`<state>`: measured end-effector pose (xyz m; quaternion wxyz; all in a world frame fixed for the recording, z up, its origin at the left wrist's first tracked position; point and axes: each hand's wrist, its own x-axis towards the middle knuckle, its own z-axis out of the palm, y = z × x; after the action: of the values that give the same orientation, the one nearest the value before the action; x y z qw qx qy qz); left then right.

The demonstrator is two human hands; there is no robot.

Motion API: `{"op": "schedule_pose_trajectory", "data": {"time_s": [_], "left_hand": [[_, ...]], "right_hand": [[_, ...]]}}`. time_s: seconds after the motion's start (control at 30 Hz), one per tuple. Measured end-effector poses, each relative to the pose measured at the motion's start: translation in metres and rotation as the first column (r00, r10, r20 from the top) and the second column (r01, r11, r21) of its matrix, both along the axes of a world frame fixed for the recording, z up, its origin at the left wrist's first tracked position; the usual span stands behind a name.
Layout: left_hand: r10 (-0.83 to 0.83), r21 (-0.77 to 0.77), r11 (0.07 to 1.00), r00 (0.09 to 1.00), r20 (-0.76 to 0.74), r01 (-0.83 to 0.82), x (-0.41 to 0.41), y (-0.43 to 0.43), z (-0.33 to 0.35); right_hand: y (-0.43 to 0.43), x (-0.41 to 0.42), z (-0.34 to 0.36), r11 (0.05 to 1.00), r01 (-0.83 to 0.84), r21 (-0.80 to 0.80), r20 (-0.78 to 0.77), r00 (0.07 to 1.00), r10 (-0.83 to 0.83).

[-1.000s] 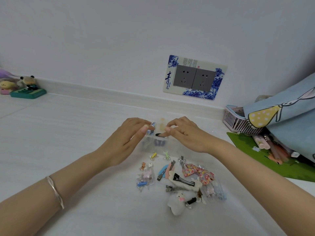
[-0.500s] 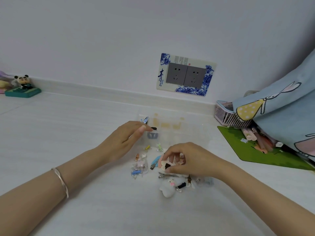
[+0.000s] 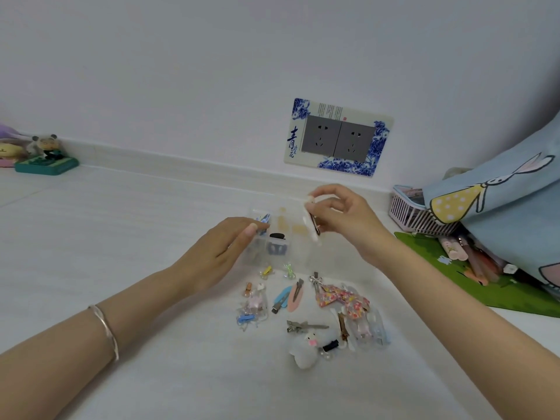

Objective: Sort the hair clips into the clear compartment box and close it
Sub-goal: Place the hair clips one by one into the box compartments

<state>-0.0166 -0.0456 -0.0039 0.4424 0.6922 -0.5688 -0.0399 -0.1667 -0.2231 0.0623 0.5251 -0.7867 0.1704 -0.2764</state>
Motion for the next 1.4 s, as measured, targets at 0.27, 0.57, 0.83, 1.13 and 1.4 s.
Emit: {"op": "schedule_pose_trajectory", "data": {"time_s": [0.27, 0.57, 0.83, 1.13, 1.4], "left_hand": [[-0.009, -0.029, 1.000, 1.000, 0.015, 0.009, 0.004, 0.000, 0.000], [-0.015, -0.048, 0.999, 1.000, 0.012, 0.015, 0.002, -0.001, 0.001], [-0.010, -0.042, 0.999, 1.000, -0.001, 0.010, 0.002, -0.001, 0.001], [-0.022, -0.017, 1.000, 0.996, 0.083, 0.023, 0.009, 0.001, 0.004], [-0.120, 0.008, 0.993, 0.967, 0.227, 0.122, -0.004, 0.000, 0.003]], "right_hand": [[-0.010, 0.056, -0.010, 0.991, 0.118, 0.062, -0.009, 0.993, -0.118], [-0.013, 0.057, -0.025, 0.855, 0.112, -0.507, -0.081, 0.981, -0.177], [-0.012, 0.048, -0.023, 0.623, -0.124, -0.773, -0.275, 0.949, -0.153], [0.008, -0.010, -0.012, 0.875, -0.132, -0.465, -0.172, 0.984, 0.057], [0.038, -0.066, -0.035, 0.804, -0.506, -0.311, -0.501, 0.807, 0.313]]}}
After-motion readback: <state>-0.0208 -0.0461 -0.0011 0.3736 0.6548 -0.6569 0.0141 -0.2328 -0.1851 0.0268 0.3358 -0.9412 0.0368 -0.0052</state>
